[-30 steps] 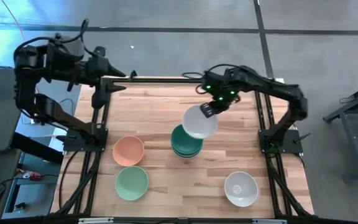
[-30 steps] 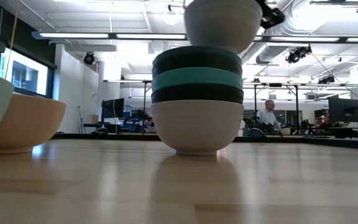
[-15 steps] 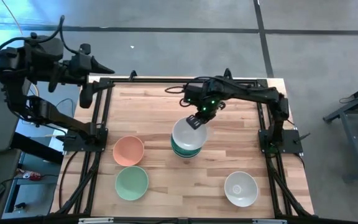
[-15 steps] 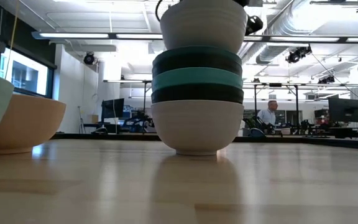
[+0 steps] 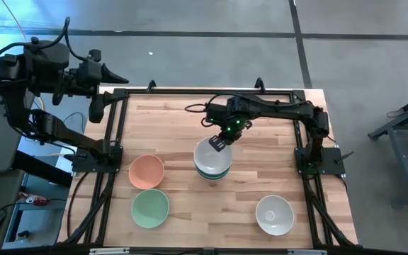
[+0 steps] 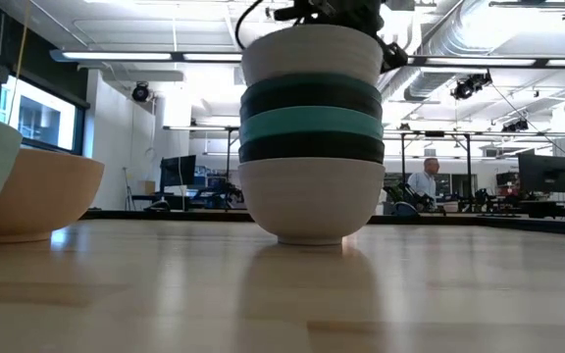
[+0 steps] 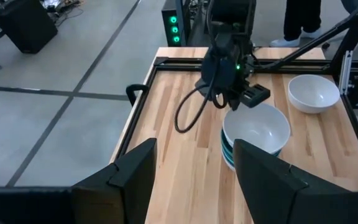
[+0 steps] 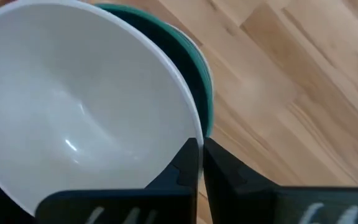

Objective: Nest bowls inside each other
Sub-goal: Stack the top white bowl on top of the dark blue bowl, then stack the brown bowl on top of the white bowl

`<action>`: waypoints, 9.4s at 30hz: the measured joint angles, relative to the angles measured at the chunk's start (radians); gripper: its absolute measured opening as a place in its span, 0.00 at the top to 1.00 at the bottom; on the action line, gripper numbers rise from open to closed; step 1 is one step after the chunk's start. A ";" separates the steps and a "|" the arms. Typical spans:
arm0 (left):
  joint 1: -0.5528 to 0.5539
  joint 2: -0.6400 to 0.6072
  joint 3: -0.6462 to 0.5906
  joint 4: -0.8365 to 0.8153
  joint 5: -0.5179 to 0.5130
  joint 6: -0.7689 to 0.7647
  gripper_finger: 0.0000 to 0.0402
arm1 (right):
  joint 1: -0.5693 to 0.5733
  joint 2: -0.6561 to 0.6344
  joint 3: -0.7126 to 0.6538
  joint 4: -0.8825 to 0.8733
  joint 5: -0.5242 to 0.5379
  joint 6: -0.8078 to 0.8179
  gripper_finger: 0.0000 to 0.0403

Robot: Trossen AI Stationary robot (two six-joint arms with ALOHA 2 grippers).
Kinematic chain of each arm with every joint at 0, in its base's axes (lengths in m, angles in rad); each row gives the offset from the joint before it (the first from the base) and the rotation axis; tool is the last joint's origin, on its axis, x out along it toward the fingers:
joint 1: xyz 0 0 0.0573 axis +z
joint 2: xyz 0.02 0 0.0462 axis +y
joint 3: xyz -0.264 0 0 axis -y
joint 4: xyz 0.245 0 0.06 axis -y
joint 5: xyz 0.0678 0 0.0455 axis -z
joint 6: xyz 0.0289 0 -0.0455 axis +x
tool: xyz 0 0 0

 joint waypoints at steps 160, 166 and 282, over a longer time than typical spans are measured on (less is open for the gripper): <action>-0.017 -0.183 -1.531 0.551 0.226 -0.451 1.00 | 0.273 -0.673 -0.105 0.394 0.416 -0.515 0.59; 0.041 -0.152 -1.392 0.527 0.220 -0.448 1.00 | 0.273 -0.673 -0.105 0.392 0.416 -0.515 0.59; -0.070 0.952 0.019 -0.001 0.225 -0.190 1.00 | 0.273 -1.057 -0.403 0.478 0.408 -0.514 0.59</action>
